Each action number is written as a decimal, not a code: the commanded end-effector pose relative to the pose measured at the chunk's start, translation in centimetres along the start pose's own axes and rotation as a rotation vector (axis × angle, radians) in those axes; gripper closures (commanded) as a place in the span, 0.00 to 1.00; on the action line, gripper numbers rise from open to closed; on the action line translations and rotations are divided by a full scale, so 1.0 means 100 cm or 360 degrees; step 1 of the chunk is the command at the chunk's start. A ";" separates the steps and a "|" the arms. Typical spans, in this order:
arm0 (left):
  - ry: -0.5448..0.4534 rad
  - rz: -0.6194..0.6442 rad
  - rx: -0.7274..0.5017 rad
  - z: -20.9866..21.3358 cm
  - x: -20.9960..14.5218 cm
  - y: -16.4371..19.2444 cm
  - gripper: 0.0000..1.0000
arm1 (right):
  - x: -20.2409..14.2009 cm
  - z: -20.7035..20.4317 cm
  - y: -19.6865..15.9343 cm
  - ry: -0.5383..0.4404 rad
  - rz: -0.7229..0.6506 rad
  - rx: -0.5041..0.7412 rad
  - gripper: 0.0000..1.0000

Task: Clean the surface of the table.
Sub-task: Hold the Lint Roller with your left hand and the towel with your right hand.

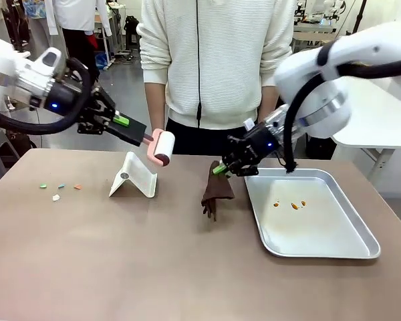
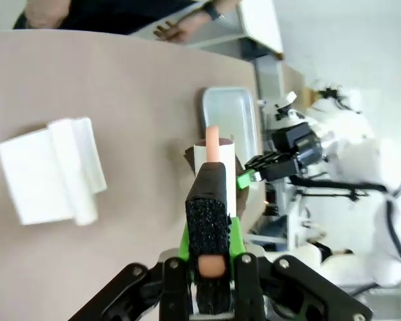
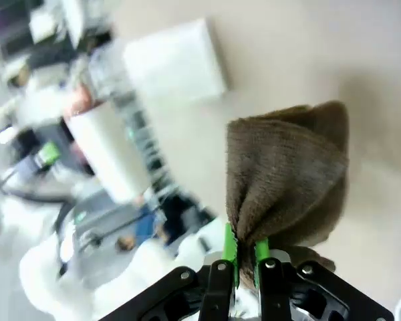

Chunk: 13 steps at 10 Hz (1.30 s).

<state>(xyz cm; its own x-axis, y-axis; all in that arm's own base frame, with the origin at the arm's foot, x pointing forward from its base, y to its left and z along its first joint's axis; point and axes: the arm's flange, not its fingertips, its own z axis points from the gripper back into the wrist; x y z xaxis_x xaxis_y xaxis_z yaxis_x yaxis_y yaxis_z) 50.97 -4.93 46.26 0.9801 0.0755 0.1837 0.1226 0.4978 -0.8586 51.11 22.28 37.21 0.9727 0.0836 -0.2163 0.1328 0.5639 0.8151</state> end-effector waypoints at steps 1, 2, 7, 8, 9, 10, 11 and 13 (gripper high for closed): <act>0.0010 -0.0021 -0.0084 0.038 -0.028 0.007 1.00 | -0.044 0.022 -0.023 0.0218 0.0055 0.0183 1.00; 0.0012 -0.0029 -0.0113 0.062 -0.043 0.010 1.00 | -0.064 0.028 -0.027 0.0223 0.0123 0.0238 1.00; 0.0129 0.0052 -0.0319 0.183 -0.120 0.076 1.00 | -0.158 0.094 -0.097 -0.0107 0.0161 0.0593 1.00; 0.0142 -0.0006 -0.0284 0.206 -0.135 0.095 1.00 | -0.174 0.118 -0.115 -0.0243 0.0130 0.0668 1.00; 0.0099 -0.0038 -0.0300 0.233 -0.148 0.116 1.00 | -0.185 0.149 -0.134 -0.0409 0.0093 0.0716 1.00; 0.0101 -0.0083 -0.0361 0.255 -0.154 0.134 1.00 | -0.188 0.178 -0.151 -0.0484 0.0059 0.0753 1.00; 0.0037 -0.0030 -0.0414 0.276 -0.157 0.153 1.00 | -0.190 0.207 -0.167 -0.0503 0.0056 0.0808 1.00; -0.0167 0.0103 -0.0353 0.309 -0.164 0.184 1.00 | -0.197 0.262 -0.198 -0.0565 0.0038 0.0866 1.00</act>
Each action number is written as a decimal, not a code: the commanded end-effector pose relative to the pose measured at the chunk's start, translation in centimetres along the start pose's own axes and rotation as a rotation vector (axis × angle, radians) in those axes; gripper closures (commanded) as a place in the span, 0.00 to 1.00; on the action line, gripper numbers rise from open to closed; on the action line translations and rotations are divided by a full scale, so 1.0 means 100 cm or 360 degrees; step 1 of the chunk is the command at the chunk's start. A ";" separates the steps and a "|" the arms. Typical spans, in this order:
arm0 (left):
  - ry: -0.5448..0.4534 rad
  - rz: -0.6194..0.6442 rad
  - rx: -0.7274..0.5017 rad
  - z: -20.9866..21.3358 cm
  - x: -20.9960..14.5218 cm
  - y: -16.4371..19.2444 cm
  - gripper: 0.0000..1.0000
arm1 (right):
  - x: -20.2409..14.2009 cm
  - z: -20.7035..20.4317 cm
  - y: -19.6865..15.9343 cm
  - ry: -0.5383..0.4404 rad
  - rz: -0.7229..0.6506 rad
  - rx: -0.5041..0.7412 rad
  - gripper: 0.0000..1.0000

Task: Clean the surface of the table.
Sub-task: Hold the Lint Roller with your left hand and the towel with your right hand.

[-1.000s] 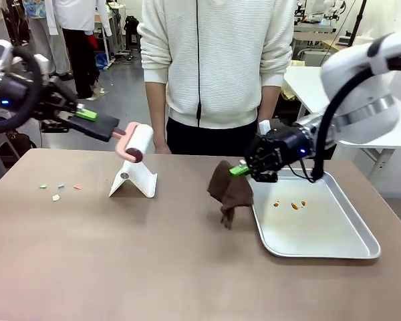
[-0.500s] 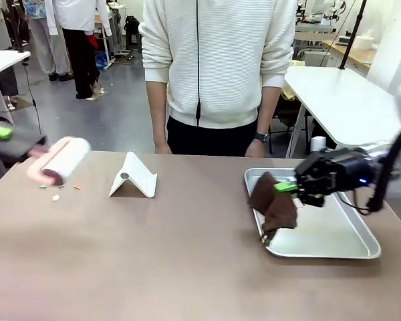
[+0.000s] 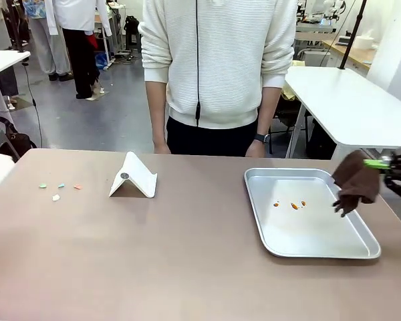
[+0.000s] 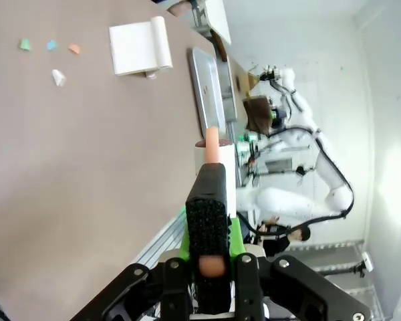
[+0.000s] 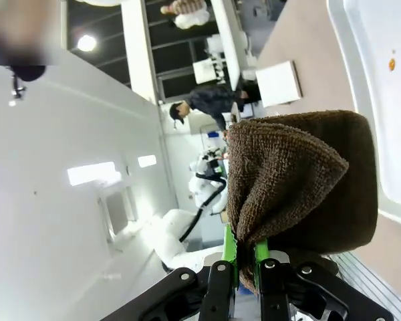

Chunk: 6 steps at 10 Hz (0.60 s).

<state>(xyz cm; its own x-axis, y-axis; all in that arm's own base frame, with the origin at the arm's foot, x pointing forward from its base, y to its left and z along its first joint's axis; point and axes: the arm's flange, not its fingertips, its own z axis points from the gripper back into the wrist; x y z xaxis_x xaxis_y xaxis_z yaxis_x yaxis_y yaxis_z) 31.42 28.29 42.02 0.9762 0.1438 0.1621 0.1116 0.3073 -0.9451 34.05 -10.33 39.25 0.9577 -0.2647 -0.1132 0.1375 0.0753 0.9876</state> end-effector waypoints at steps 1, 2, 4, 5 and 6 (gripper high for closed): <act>-0.0102 0.0040 -0.0031 0.038 0.012 0.020 1.00 | 0.016 0.044 -0.003 -0.0069 0.0045 0.0054 1.00; -0.0173 0.0094 -0.0032 0.055 0.009 0.031 1.00 | 0.026 0.067 -0.010 -0.0168 0.0021 0.0073 1.00; -0.0208 0.0122 0.0061 0.054 0.002 0.029 1.00 | 0.040 0.097 -0.031 -0.0500 -0.0027 0.0103 1.00; -0.0234 0.0092 0.0030 0.046 0.004 0.026 1.00 | 0.046 0.098 -0.040 -0.0610 -0.0052 0.0106 1.00; -0.0190 0.0136 0.0050 0.062 -0.001 0.042 1.00 | 0.050 0.091 -0.047 -0.0634 0.0017 0.0039 1.00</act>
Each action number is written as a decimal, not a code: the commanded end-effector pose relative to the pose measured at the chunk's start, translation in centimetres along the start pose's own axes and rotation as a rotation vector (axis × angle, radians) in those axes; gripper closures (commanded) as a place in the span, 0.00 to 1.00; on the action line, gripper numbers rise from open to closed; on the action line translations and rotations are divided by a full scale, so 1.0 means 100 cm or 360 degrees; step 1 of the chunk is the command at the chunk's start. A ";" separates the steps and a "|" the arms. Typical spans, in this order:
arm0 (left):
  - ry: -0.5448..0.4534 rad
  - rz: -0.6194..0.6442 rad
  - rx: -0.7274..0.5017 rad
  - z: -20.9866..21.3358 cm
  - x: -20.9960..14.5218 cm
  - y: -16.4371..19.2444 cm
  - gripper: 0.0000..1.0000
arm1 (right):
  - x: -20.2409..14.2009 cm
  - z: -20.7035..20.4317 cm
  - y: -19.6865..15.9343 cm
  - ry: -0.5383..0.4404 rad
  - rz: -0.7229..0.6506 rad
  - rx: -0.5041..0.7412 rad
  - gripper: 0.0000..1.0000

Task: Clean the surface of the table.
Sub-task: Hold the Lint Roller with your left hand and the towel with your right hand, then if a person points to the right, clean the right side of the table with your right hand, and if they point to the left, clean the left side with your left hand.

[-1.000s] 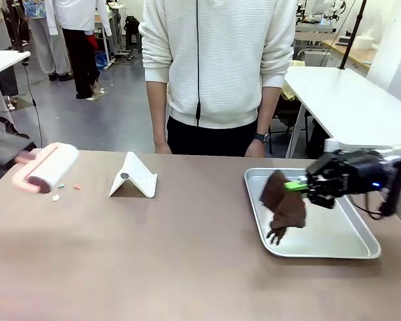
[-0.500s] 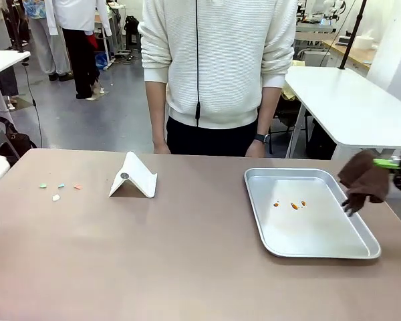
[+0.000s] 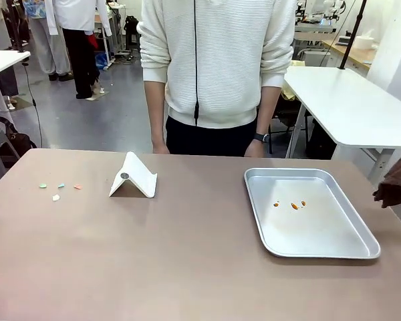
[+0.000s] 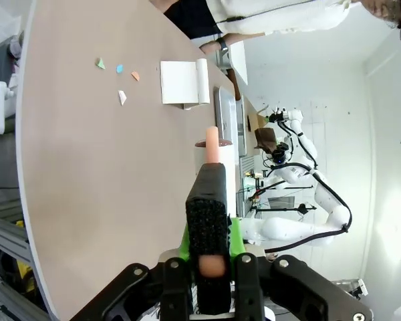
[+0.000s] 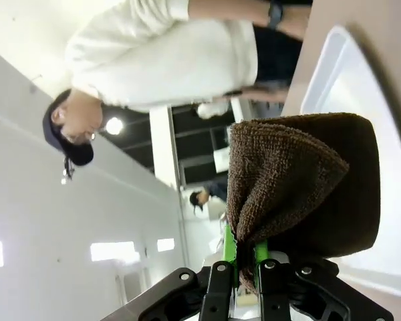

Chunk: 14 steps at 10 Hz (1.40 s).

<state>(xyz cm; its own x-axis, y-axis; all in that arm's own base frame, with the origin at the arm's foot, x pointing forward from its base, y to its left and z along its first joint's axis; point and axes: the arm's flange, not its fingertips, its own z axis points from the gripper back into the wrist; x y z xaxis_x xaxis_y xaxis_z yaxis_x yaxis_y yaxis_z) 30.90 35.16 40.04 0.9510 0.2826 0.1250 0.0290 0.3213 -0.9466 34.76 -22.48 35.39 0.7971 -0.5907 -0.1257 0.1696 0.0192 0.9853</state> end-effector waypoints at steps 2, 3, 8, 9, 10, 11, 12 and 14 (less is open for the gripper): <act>0.0008 0.0013 -0.0002 0.002 -0.002 0.003 1.00 | -0.008 0.000 0.011 0.0088 -0.0012 0.0010 1.00; 0.0008 0.0013 -0.0002 0.002 -0.002 0.003 1.00 | -0.008 0.000 0.011 0.0088 -0.0012 0.0010 1.00; 0.0008 0.0013 -0.0002 0.002 -0.002 0.003 1.00 | -0.008 0.000 0.011 0.0088 -0.0012 0.0010 1.00; 0.0008 0.0013 -0.0002 0.002 -0.002 0.003 1.00 | -0.008 0.000 0.011 0.0088 -0.0012 0.0010 1.00; 0.0008 0.0013 -0.0002 0.002 -0.002 0.003 1.00 | -0.008 0.000 0.011 0.0088 -0.0012 0.0010 1.00; 0.0008 0.0013 -0.0002 0.002 -0.002 0.003 1.00 | -0.008 0.000 0.011 0.0088 -0.0012 0.0010 1.00; 0.0008 0.0013 -0.0002 0.002 -0.002 0.003 1.00 | -0.008 0.000 0.011 0.0088 -0.0012 0.0010 1.00; 0.0008 0.0013 -0.0002 0.002 -0.002 0.003 1.00 | -0.008 0.000 0.011 0.0088 -0.0012 0.0010 1.00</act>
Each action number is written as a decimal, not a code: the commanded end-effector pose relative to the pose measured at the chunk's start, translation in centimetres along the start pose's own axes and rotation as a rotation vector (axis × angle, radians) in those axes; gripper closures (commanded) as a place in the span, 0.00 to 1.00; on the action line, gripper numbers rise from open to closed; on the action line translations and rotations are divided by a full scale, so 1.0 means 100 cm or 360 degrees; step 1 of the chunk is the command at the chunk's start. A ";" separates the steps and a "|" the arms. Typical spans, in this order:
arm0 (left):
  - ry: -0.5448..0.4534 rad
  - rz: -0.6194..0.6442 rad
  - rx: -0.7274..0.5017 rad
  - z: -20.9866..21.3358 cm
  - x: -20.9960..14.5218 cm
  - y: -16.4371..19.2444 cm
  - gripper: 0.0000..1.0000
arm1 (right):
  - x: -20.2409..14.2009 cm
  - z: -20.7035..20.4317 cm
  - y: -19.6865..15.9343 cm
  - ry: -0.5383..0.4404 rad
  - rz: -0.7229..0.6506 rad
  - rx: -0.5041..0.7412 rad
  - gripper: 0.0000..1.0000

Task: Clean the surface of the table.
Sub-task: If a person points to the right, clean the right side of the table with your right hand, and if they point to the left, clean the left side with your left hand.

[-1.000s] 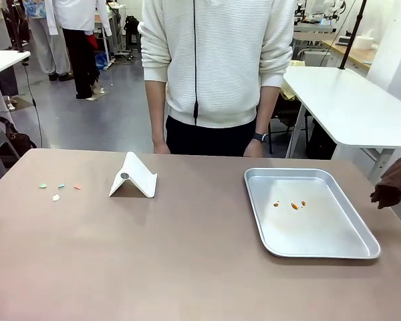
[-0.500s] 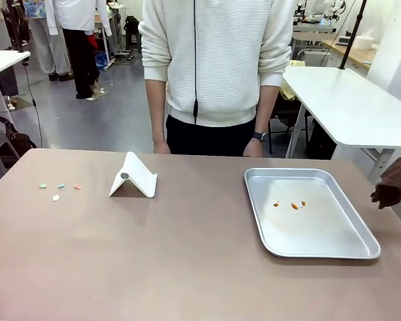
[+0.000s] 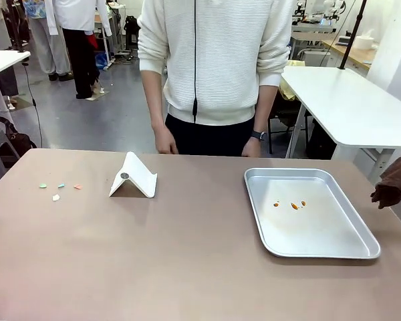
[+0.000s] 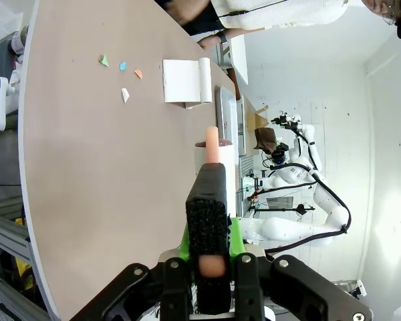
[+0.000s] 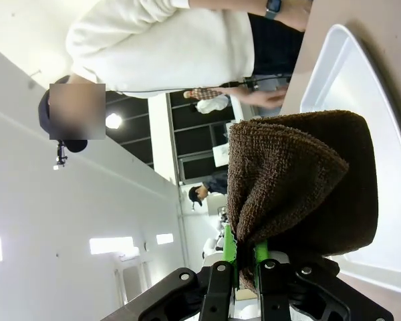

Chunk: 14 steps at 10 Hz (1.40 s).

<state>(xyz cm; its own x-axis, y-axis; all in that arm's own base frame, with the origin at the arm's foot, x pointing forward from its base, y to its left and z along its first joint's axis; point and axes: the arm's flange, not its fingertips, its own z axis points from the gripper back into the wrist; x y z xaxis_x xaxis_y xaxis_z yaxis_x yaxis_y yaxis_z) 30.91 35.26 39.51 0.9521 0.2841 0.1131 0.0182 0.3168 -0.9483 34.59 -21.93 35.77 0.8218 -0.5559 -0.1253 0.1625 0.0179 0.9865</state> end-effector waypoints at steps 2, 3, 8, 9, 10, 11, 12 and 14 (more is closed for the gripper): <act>0.0004 -0.0006 0.0000 0.003 -0.001 -0.003 1.00 | -0.003 0.003 0.007 0.0020 -0.0020 0.0002 1.00; 0.0004 -0.0006 0.0000 0.003 -0.001 -0.003 1.00 | -0.003 0.003 0.007 0.0020 -0.0020 0.0002 1.00; 0.0004 -0.0006 0.0000 0.003 -0.001 -0.003 1.00 | -0.003 0.003 0.007 0.0020 -0.0020 0.0002 1.00; 0.0004 -0.0006 0.0000 0.003 -0.001 -0.003 1.00 | -0.003 0.003 0.007 0.0020 -0.0020 0.0002 1.00; 0.0004 -0.0006 0.0000 0.003 -0.001 -0.003 1.00 | -0.003 0.003 0.007 0.0020 -0.0020 0.0002 1.00; 0.0004 -0.0006 0.0000 0.003 -0.001 -0.003 1.00 | -0.003 0.003 0.007 0.0020 -0.0020 0.0002 1.00; 0.0004 -0.0006 0.0000 0.003 -0.001 -0.003 1.00 | -0.003 0.003 0.007 0.0020 -0.0020 0.0002 1.00; 0.0000 0.0000 0.0000 0.000 0.000 0.000 0.78 | -0.003 0.003 0.007 0.0020 -0.0020 0.0002 1.00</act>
<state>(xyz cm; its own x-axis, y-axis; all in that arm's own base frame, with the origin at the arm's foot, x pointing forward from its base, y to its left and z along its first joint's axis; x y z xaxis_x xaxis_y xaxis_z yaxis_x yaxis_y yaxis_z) 30.93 35.26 39.46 0.9522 0.2841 0.1123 0.0173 0.3167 -0.9484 34.58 -21.93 35.77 0.8218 -0.5559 -0.1253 0.1625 0.0178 0.9865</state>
